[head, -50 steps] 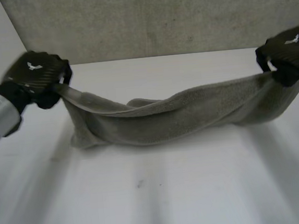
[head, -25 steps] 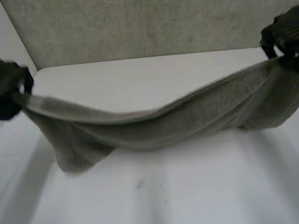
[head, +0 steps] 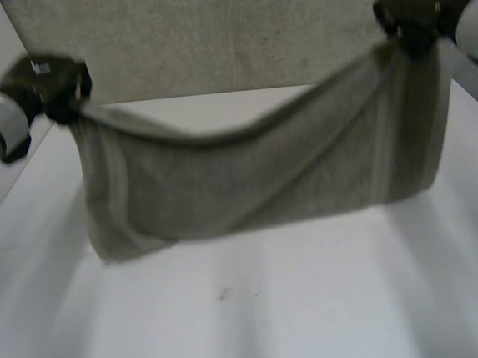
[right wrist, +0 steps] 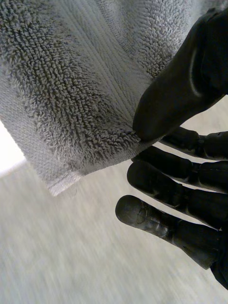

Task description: Fold the towel.

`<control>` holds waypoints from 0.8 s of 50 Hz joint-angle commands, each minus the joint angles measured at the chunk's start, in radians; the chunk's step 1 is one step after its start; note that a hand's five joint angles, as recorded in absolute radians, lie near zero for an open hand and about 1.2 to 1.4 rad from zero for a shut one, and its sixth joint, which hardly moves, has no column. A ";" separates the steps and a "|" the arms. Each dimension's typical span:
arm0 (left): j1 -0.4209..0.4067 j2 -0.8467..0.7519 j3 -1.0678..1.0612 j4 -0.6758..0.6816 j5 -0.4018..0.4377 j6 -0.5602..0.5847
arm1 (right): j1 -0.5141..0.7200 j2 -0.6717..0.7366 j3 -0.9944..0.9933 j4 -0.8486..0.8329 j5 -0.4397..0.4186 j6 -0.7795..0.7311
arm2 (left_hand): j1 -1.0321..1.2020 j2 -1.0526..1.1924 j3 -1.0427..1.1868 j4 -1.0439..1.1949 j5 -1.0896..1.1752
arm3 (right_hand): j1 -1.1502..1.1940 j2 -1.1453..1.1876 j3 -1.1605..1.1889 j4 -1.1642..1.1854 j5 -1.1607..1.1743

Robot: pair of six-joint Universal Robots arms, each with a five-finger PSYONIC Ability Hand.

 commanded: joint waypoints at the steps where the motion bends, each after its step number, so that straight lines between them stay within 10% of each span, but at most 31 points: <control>1: -0.022 -0.052 0.345 0.145 -0.069 -0.253 | 0.022 0.075 -0.309 -0.205 0.024 0.053 | 0.204 0.178 0.179 0.178 0.196 | 0.053 0.064 0.060 0.054 0.039; 16: -0.024 0.009 0.011 0.205 -0.068 -0.366 | 0.025 -0.008 -0.001 -0.127 -0.040 0.129 | 0.204 0.178 0.179 0.178 0.196 | 0.053 0.064 0.060 0.054 0.039; 36: 0.073 0.057 -0.717 0.261 0.022 0.153 | 0.004 -0.134 0.915 -0.305 -0.168 -0.080 | 0.204 0.178 0.179 0.178 0.196 | 0.053 0.064 0.060 0.054 0.039; 40: 0.067 0.098 -0.773 0.293 0.026 0.159 | -0.010 -0.169 1.008 -0.360 -0.169 -0.075 | -0.100 -0.125 -0.125 -0.126 -0.108 | 0.053 0.064 0.060 0.054 0.039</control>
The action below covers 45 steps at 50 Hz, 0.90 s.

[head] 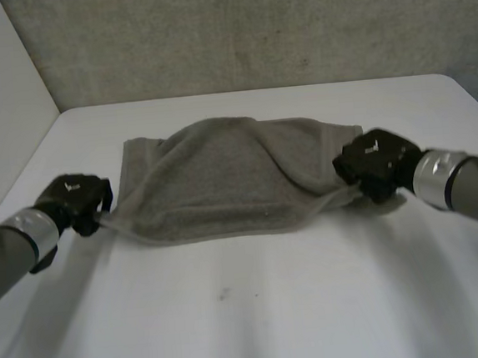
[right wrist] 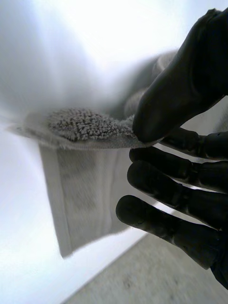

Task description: Fold the towel.

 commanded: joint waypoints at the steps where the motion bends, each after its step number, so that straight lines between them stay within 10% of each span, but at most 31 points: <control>1: -0.010 0.053 -0.097 0.045 0.002 0.050 | -0.018 -0.050 0.159 -0.102 -0.001 0.000 | -0.092 -0.087 -0.087 -0.087 -0.099 | 0.052 0.064 0.060 0.049 0.039; 8: -0.025 0.089 -0.174 0.111 0.065 0.051 | -0.018 -0.064 0.202 -0.132 -0.002 0.008 | -0.488 -0.483 -0.483 -0.483 -0.495 | 0.052 0.064 0.060 0.049 0.039; 45: -0.007 0.053 -0.274 0.398 0.108 0.053 | -0.059 -0.090 0.237 -0.137 -0.005 0.014 | -0.365 -0.361 -0.361 -0.360 -0.372 | 0.052 0.064 0.060 0.049 0.039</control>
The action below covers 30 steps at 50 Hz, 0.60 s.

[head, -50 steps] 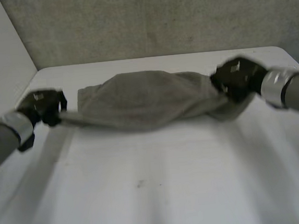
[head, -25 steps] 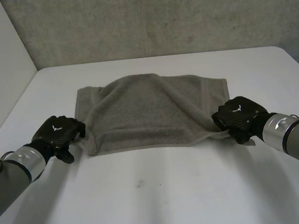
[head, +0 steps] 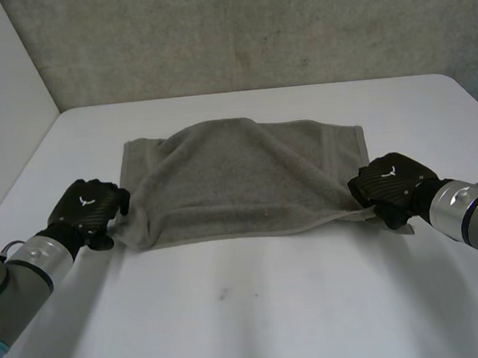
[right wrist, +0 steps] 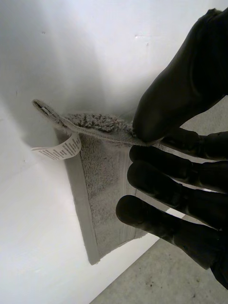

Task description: Fold the towel.

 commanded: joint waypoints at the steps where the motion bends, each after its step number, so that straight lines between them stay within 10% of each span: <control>1: -0.003 -0.016 -0.010 0.039 0.010 0.001 | 0.000 0.000 0.004 -0.002 -0.001 0.000 | 0.125 0.127 0.127 0.127 0.128 | 0.052 0.064 0.060 0.049 0.039; 6: -0.003 -0.012 -0.010 0.039 0.018 0.001 | -0.003 -0.001 0.001 -0.009 0.003 0.000 | 0.675 0.677 0.677 0.677 0.678 | 0.052 0.064 0.060 0.049 0.039; 30: 0.086 0.525 -0.148 -0.204 0.030 0.010 | -0.127 -0.371 -0.027 0.247 0.009 -0.020 | 0.677 0.679 0.678 0.679 0.680 | 0.052 0.064 0.060 0.049 0.039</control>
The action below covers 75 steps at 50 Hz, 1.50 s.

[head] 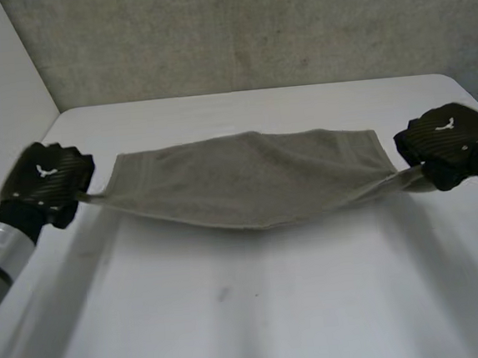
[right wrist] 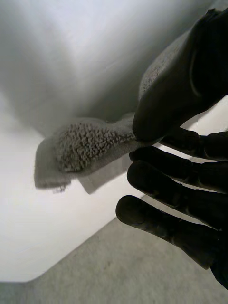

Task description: Fold the towel.

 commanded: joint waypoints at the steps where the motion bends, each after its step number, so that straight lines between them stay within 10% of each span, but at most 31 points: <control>1: 0.032 0.156 -0.046 -0.153 0.017 0.003 | -0.009 -0.110 0.000 0.084 -0.009 -0.010 | 0.209 0.180 0.180 0.179 0.197 | 0.052 0.064 0.060 0.049 0.039; 15: 0.182 0.276 -0.136 -0.327 0.164 0.060 | -0.111 -0.250 0.023 0.235 -0.109 -0.205 | 0.209 0.180 0.180 0.179 0.197 | 0.052 0.064 0.060 0.049 0.039; 23: 0.138 0.068 -0.044 -0.230 0.166 0.040 | -0.100 -0.007 -0.050 0.148 -0.105 -0.203 | 0.209 0.180 0.180 0.179 0.197 | 0.052 0.064 0.060 0.049 0.039; 41: -0.108 -0.631 0.615 -0.189 -0.126 -0.070 | 0.125 0.528 -0.512 -0.091 0.071 -0.179 | 0.209 0.180 0.180 0.179 0.197 | 0.052 0.064 0.060 0.049 0.039; 75: -0.168 -0.994 1.102 -0.244 -0.227 -0.112 | 0.187 0.991 -1.047 -0.146 0.175 -0.174 | 0.209 0.180 0.180 0.179 0.197 | 0.052 0.064 0.060 0.049 0.039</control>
